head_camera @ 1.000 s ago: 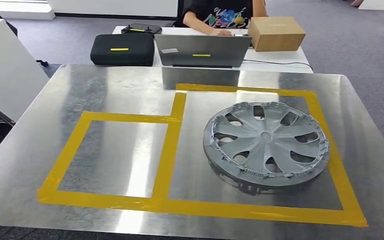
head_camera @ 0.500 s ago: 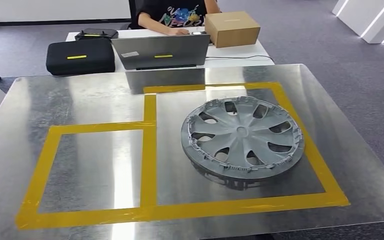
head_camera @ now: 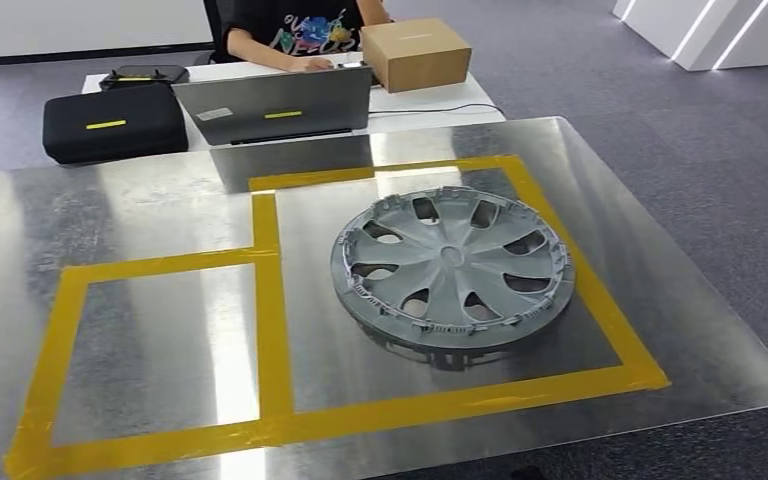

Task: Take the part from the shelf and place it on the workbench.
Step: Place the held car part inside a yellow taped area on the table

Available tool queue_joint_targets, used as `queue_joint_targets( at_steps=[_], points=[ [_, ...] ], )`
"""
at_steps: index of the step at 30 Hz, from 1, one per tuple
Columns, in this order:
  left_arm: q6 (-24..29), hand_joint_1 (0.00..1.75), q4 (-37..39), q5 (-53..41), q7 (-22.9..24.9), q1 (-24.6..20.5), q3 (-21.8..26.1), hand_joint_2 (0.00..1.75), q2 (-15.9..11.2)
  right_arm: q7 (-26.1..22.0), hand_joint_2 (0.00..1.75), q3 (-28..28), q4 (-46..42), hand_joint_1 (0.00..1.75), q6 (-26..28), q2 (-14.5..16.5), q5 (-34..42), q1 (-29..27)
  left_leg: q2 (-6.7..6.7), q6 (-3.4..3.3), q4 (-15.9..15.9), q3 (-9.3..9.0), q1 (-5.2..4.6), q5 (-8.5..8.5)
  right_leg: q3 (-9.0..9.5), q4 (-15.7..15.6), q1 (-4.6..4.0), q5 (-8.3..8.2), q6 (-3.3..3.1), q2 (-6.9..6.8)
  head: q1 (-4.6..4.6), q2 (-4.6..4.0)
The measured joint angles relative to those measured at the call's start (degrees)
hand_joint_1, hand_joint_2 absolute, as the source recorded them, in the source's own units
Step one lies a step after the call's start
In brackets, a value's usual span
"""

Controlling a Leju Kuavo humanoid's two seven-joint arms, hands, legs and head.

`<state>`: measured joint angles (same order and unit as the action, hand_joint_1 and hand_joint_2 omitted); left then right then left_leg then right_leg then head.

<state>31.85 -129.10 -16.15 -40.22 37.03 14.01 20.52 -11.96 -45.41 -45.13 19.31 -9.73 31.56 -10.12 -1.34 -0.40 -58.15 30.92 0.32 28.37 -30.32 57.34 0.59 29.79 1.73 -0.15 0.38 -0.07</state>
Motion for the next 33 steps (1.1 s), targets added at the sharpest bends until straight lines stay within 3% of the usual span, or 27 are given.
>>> queue_joint_targets(
  at_steps=[2, 3, 6, 7, 8, 9, 11, 13, 17, 19, 21, 22, 23, 24, 26, 28, 30, 33],
  points=[
    [-0.1, 1.75, 0.0, 0.0, 0.0, 0.0, 0.0, 1.75, 0.0, 0.0, 1.75, -0.2, -0.1, 0.00, 0.1, -0.1, 0.1, 0.0, 0.26, 0.68, -0.9, 0.32, 0.13, 1.05, -0.11, -0.2, 0.19, -0.58, -0.69, -0.01, 0.05, 0.00],
    [-0.1, 1.75, 0.0, 0.1, 0.0, 0.0, 0.0, 1.75, 0.0, 0.0, 1.75, -0.3, -0.1, 0.00, 0.1, -0.1, 0.1, 0.1, 0.44, 0.97, -2.7, 0.98, 0.18, 2.67, -0.30, -0.4, 0.31, -0.91, -1.06, -0.03, 0.09, 0.00],
    [-0.1, 1.75, 0.1, 0.1, 0.0, 0.0, 0.0, 1.75, 0.0, 0.0, 1.75, -0.4, -0.2, 0.00, 0.2, -0.1, 0.2, 0.1, 0.74, 1.51, -13.1, 4.58, 0.32, 9.10, -1.29, -0.4, 0.26, -1.61, -1.58, -0.04, 0.13, 0.00],
    [-0.1, 1.75, 0.1, 0.2, 0.0, 0.0, 0.0, 1.75, 0.0, 0.0, 1.75, -0.5, -0.2, 0.00, 0.2, -0.1, 0.2, 0.1, 0.76, 1.55, -15.3, 5.10, 0.32, 9.93, -1.66, -0.3, 0.21, -1.86, -1.60, -0.02, 0.13, 0.00],
    [-0.1, 1.75, 0.2, 0.2, 0.0, 0.0, 0.0, 1.75, 0.0, 0.0, 1.75, -0.6, -0.2, 0.00, 0.2, -0.1, 0.2, 0.1, 0.77, 1.52, -15.4, 4.66, 0.32, 9.65, -2.01, -0.3, 0.18, -2.12, -1.57, 0.03, 0.13, 0.00],
    [-0.1, 1.75, 0.2, 0.2, 0.0, 0.0, 0.0, 1.75, 0.0, 0.0, 1.75, -0.7, -0.2, 0.00, 0.2, -0.1, 0.3, 0.1, 0.78, 1.41, -13.2, 3.11, 0.32, 8.34, -2.32, -0.2, 0.16, -2.35, -1.48, 0.11, 0.13, 0.00],
    [-0.1, 1.75, 0.2, 0.2, 0.0, 0.0, 0.0, 1.75, 0.0, 0.0, 1.75, -1.0, -0.2, 0.00, 0.2, -0.1, 0.3, 0.1, 1.00, 0.96, -4.7, -1.84, 0.29, 5.11, -2.72, -0.1, 0.12, -2.81, -1.18, 0.28, 0.13, 0.00],
    [-0.1, 1.75, 0.2, 0.2, 0.0, 0.0, 0.0, 1.75, 0.0, -0.1, 1.75, -1.2, -0.3, 0.00, 0.2, -0.1, 0.4, 0.2, 1.32, 0.45, 1.1, -4.82, 0.09, 3.61, -2.98, 0.1, 0.01, -3.23, -0.67, 0.42, 0.08, 0.00],
    [-0.2, 1.75, 0.3, 0.2, 0.0, 0.0, 0.1, 1.75, 0.0, -0.1, 1.75, -1.3, -0.3, 0.00, 0.2, -0.2, 0.4, 0.2, 1.12, -0.94, 2.1, -4.31, -0.12, 2.34, -3.57, 0.2, 0.27, -3.52, 0.80, 0.46, 0.02, 0.00],
    [-0.3, 1.75, 0.3, 0.3, 0.0, 0.0, 0.1, 1.75, 0.0, -0.1, 1.75, -1.4, -0.4, 0.00, 0.2, -0.3, 0.5, 0.1, 0.77, -1.65, 2.4, -3.39, 0.11, 1.36, -5.12, 3.7, 0.36, -0.10, 1.28, 0.41, -0.32, 0.00],
    [-0.5, 1.75, 0.3, 0.3, 0.0, 0.0, 0.2, 1.75, 0.0, -0.1, 1.75, -1.5, -0.4, 0.00, 0.3, -0.4, 0.7, 0.2, 0.59, -1.79, 2.4, -2.34, 0.01, 0.85, -7.43, 11.0, 0.33, 4.96, 1.57, 0.34, -0.66, 0.00],
    [-0.5, 1.75, 0.4, 0.4, 0.0, 0.0, 0.2, 1.75, 0.0, -0.1, 1.75, -1.6, -0.4, 0.00, 0.3, -0.4, 0.7, 0.2, 0.50, -1.74, 2.4, -1.89, -0.05, 0.58, -8.11, 14.3, 0.31, 6.32, 1.64, 0.32, -0.71, 0.00],
    [-0.5, 1.75, 0.4, 0.4, 0.0, 0.0, 0.2, 1.75, 0.0, -0.1, 1.75, -1.6, -0.4, 0.00, 0.4, -0.5, 0.8, 0.1, 0.41, -1.69, 2.3, -1.56, -0.10, 0.34, -7.97, 15.9, 0.28, 6.56, 1.63, 0.31, -0.73, 0.00],
    [-0.5, 1.75, 0.5, 0.4, 0.0, 0.0, 0.2, 1.75, 0.0, -0.1, 1.75, -1.7, -0.4, 0.00, 0.4, -0.5, 0.7, 0.1, 0.34, -1.63, 2.3, -1.33, -0.13, 0.13, -6.62, 15.1, 0.25, 5.69, 1.53, 0.30, -0.76, 0.00],
    [-0.5, 1.75, 0.5, 0.4, 0.0, 0.0, 0.2, 1.75, 0.0, -0.1, 1.75, -1.8, -0.4, 0.00, 0.4, -0.5, 0.8, 0.2, 0.28, -1.44, 2.2, -1.24, -0.15, -0.09, -0.98, 7.2, 0.20, 2.81, 1.12, 0.19, -0.76, 0.00],
    [-0.8, 1.75, 0.5, 0.3, 0.0, 0.0, 0.3, 1.75, 0.0, -0.2, 1.75, -1.9, -0.5, 0.00, 0.4, -0.6, 1.0, 0.4, 0.24, -1.06, 2.0, -1.12, -0.30, -0.28, 4.22, -0.6, 0.01, 1.69, 0.71, 0.02, -0.73, 0.00],
    [-1.6, 1.75, 0.6, -0.1, 0.0, 0.0, 0.3, 1.75, 0.0, -0.2, 1.75, -2.2, -0.5, 0.00, 0.7, -0.6, 1.6, 0.6, 0.24, -0.84, 1.7, -0.96, -0.49, -0.29, 5.25, -3.0, -0.10, 1.98, 0.45, -0.06, -0.69, 0.00],
    [-3.1, 1.75, 1.0, -0.8, 0.0, 0.0, 0.7, 1.75, 0.0, -0.3, 1.75, -2.8, -0.6, 0.00, 1.1, -0.6, 2.6, 0.6, 0.28, -2.63, 1.5, -0.92, -0.62, 0.09, 4.76, -3.2, -0.10, 2.07, 0.38, -0.09, -0.62, 0.00]
  ],
)
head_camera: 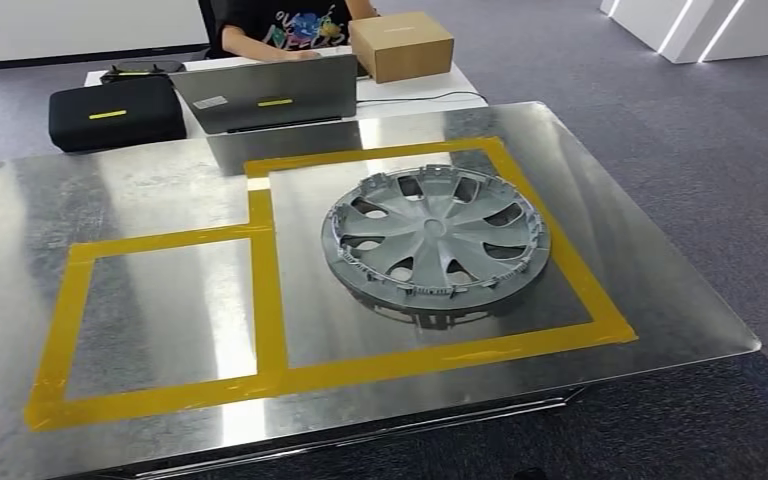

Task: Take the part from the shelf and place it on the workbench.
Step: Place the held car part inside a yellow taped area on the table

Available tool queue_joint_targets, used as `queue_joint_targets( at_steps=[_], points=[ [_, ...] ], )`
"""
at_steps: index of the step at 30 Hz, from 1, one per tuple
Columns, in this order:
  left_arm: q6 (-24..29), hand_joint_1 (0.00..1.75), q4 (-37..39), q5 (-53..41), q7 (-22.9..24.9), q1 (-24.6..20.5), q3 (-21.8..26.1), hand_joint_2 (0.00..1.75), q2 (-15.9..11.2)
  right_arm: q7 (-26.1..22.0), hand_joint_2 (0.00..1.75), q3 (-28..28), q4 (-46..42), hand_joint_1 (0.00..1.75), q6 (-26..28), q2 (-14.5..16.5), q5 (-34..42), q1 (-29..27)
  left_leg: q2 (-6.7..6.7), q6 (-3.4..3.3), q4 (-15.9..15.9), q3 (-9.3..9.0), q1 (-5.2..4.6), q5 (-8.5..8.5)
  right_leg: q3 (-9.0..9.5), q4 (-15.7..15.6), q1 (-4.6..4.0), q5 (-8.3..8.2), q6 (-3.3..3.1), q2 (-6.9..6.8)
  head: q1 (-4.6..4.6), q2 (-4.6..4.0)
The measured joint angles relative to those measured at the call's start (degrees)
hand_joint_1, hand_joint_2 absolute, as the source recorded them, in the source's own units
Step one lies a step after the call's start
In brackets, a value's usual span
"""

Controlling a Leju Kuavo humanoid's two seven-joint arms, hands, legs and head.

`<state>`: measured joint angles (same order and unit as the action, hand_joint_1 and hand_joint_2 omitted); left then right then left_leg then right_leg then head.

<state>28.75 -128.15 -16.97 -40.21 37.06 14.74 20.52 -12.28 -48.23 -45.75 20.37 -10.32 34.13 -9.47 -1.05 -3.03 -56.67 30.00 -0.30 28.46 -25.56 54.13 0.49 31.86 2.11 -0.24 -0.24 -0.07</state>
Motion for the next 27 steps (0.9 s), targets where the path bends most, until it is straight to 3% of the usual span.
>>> queue_joint_targets(
  at_steps=[1, 8, 12, 15, 20, 27],
  points=[
    [-0.7, 1.75, 0.1, -0.4, 0.1, 0.0, 0.2, 1.75, 0.0, 0.0, 1.75, -0.2, 0.0, 0.00, 0.1, 0.0, 0.3, 0.0, 0.02, -0.32, 0.0, 0.00, 0.01, -0.24, 0.02, 0.0, -0.08, 0.01, -0.05, 0.00, -0.01, 0.00],
    [-7.2, 1.75, 1.1, -3.4, 2.3, -0.9, 2.2, 1.75, 0.0, -0.6, 1.75, -1.6, 0.0, 0.00, 0.4, -0.1, 2.2, 0.6, 0.14, 0.51, 0.2, -0.04, 0.23, -0.99, -0.20, 0.5, -0.40, 0.05, -0.44, -0.11, -0.01, 0.00],
    [-9.2, 1.75, 1.6, -3.8, 3.7, -1.4, 3.2, 1.75, -0.2, -0.7, 1.75, -2.0, 0.0, 0.00, 0.4, -0.2, 2.5, 0.7, 0.15, 1.50, 0.2, -0.04, 0.33, -0.87, -0.23, 0.5, -0.45, 0.21, -0.66, -0.12, -0.03, 0.00],
    [-13.5, 1.75, 2.6, -5.0, 7.7, -2.7, 3.9, 1.75, -1.9, -0.9, 1.75, -2.9, 0.0, 0.00, 0.2, -0.3, 3.0, 1.3, 0.15, 2.08, 0.2, -0.02, 0.38, -0.76, -0.24, 0.6, -0.46, 0.27, -0.73, -0.13, -0.04, 0.00],
    [-18.4, 1.75, 6.6, -9.4, 15.8, -7.1, 4.7, 1.75, -9.6, -1.2, 1.75, -5.0, 0.9, 0.00, -1.6, -0.4, 3.6, 3.4, 0.15, 2.34, 0.2, 0.01, 0.38, -0.76, -0.25, 0.6, -0.41, 0.25, -0.73, -0.10, -0.05, 0.00],
    [-19.2, 1.75, 14.3, -21.7, 30.9, -14.7, 0.0, 1.75, -24.9, -1.3, 1.75, -8.1, 4.2, 0.00, -4.8, -0.1, 2.9, 7.0, 0.15, 2.47, 0.1, 0.05, 0.37, -0.87, -0.25, 0.6, -0.37, 0.10, -0.71, -0.11, -0.05, 0.00]
  ],
)
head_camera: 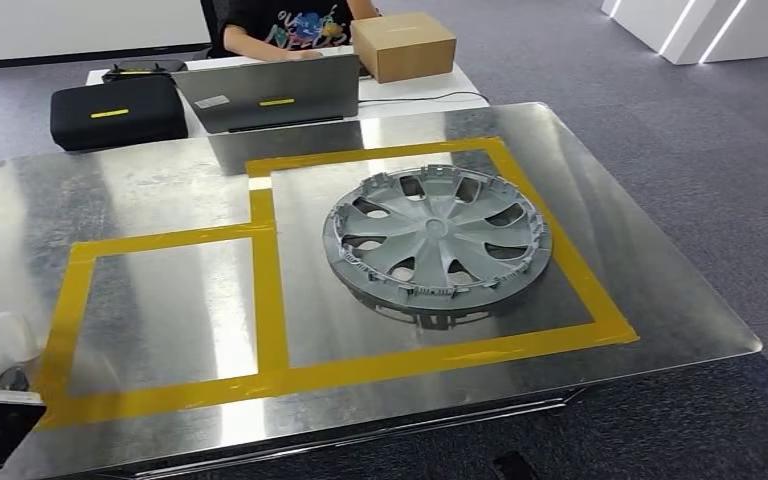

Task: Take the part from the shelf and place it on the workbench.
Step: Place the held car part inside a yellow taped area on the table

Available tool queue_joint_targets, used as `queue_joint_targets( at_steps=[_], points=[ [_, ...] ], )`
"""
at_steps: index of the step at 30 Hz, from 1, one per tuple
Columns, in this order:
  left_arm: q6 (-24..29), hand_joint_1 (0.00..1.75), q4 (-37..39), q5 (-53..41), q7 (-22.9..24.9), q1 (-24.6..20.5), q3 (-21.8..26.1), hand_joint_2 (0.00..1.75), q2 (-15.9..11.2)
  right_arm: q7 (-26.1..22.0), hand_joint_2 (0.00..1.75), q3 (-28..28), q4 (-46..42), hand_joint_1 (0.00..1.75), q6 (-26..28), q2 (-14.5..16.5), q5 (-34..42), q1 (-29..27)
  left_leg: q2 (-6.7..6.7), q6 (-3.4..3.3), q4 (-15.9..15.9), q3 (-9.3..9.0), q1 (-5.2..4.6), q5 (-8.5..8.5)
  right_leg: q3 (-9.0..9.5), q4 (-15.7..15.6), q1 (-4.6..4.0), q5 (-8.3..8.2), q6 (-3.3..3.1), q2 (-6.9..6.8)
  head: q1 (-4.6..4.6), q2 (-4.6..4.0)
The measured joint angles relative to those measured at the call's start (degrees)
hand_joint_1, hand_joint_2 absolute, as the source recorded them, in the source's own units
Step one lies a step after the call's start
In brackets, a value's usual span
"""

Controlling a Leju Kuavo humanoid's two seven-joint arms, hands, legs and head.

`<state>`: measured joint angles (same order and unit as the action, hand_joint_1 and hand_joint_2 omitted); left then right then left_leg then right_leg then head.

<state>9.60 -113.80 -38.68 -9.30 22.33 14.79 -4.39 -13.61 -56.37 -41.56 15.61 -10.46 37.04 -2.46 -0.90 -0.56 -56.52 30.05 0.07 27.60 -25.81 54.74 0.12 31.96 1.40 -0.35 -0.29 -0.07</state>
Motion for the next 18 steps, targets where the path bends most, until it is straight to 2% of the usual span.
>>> queue_joint_targets(
  at_steps=[3, 8, 14, 18],
  points=[
    [0.1, 1.75, 2.7, -3.4, 3.4, -2.7, -3.3, 1.75, -4.3, 0.2, 1.75, -0.7, 1.0, 0.00, -0.4, 0.2, -0.4, 0.9, 0.00, 0.00, -0.1, 0.04, -0.01, 0.00, 0.00, 0.0, 0.00, -0.03, 0.02, 0.03, 0.00, 0.00],
    [0.7, 1.75, 5.2, -6.5, 5.8, -4.9, -7.5, 1.75, -8.5, 0.5, 1.75, -1.5, 2.2, 0.00, -0.9, 0.5, -1.0, 1.6, 0.00, 0.00, -0.2, 0.16, -0.03, 0.00, -0.09, 0.0, 0.04, -0.06, 0.05, 0.02, 0.00, 0.00],
    [1.4, 1.75, 7.4, -10.9, 8.2, -7.5, -13.1, 1.75, -11.5, 0.8, 1.75, -1.9, 3.1, 0.00, -1.4, 0.9, -1.9, 2.3, 0.00, 0.00, -0.2, 0.21, -0.03, 0.00, -0.12, 0.0, 0.04, -0.07, 0.06, 0.02, 0.01, 0.00],
    [1.6, 1.75, 8.1, -11.4, 8.4, -8.3, -14.8, 1.75, -12.5, 0.9, 1.75, -2.0, 3.5, 0.00, -1.4, 1.0, -2.0, 2.4, 0.00, 0.00, -0.2, 0.21, -0.03, 0.00, -0.12, 0.0, 0.04, -0.07, 0.06, 0.01, 0.00, 0.00]
  ],
)
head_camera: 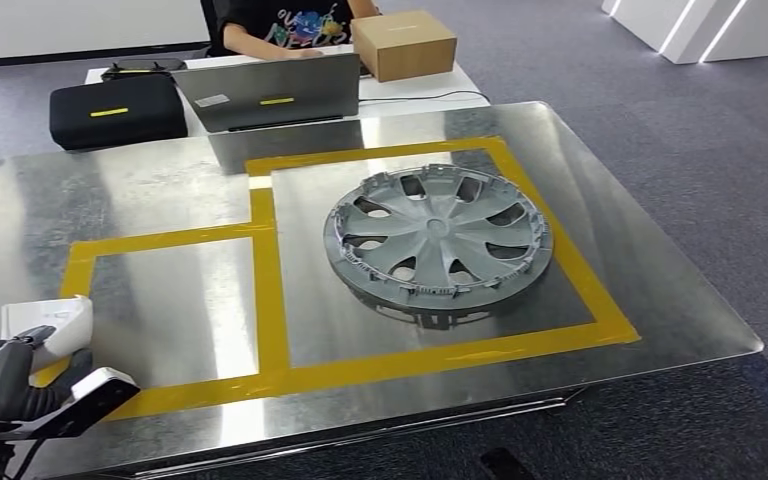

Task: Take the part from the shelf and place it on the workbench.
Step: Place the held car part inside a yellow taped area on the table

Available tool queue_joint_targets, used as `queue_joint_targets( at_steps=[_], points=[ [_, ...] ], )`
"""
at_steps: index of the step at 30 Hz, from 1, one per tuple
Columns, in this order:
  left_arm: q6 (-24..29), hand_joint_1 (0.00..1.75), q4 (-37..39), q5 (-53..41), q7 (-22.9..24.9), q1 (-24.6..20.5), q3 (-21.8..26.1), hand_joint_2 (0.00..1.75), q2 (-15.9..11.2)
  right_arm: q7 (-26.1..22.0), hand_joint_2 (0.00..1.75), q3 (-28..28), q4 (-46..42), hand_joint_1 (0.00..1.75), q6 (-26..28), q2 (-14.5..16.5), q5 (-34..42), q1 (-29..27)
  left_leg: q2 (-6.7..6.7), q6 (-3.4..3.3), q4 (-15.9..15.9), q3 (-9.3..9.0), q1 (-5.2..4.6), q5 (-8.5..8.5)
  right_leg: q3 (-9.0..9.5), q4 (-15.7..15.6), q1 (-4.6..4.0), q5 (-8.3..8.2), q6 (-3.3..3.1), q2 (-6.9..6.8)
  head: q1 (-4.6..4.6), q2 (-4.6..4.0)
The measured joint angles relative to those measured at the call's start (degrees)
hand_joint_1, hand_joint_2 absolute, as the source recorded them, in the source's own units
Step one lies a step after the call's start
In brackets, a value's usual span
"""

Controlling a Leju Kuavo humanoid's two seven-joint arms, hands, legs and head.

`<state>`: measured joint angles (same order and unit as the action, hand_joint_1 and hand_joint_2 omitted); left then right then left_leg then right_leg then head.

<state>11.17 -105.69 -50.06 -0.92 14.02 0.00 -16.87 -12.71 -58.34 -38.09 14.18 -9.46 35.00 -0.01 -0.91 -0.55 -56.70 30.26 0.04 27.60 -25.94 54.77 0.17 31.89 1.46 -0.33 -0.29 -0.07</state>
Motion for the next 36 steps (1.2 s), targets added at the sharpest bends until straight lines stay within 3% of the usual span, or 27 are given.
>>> queue_joint_targets(
  at_steps=[12, 22, 26, 36],
  points=[
    [0.8, 1.75, 1.0, -5.4, 0.9, -2.3, -7.3, 1.75, -1.6, 0.6, 1.75, 0.0, 0.8, 0.00, -0.7, 0.2, -1.4, 0.5, 0.00, 0.00, 0.0, 0.05, 0.00, 0.00, -0.04, 0.0, 0.00, -0.01, 0.00, 0.03, -0.01, 0.00],
    [2.2, 1.75, 1.2, -7.0, 2.5, -2.5, -9.9, 1.75, -2.7, 0.7, 1.75, 0.0, 1.4, 0.00, -1.0, 0.5, -2.2, 0.7, 0.00, 0.00, 0.0, 0.12, 0.00, 0.00, -0.09, 0.0, -0.02, -0.01, 0.00, 0.04, -0.01, 0.00],
    [2.8, 0.00, 1.2, -7.2, 2.8, -2.0, -10.2, 1.75, -3.1, 0.6, 0.00, 0.0, 1.7, 0.00, -1.0, 0.6, -2.5, 0.7, 0.00, 0.00, 0.0, 0.15, 0.00, 0.00, -0.11, 0.0, -0.01, -0.01, -0.01, 0.03, 0.00, 0.00],
    [3.1, 0.00, 1.1, -7.4, 2.8, -1.4, -10.7, 1.75, -3.6, 0.6, 0.00, 0.0, 2.0, 0.00, -1.0, 0.8, -2.6, 0.7, 0.00, 0.00, -0.1, 0.16, 0.00, 0.00, -0.11, 0.0, -0.02, -0.01, -0.01, 0.03, 0.00, 0.00]
  ],
)
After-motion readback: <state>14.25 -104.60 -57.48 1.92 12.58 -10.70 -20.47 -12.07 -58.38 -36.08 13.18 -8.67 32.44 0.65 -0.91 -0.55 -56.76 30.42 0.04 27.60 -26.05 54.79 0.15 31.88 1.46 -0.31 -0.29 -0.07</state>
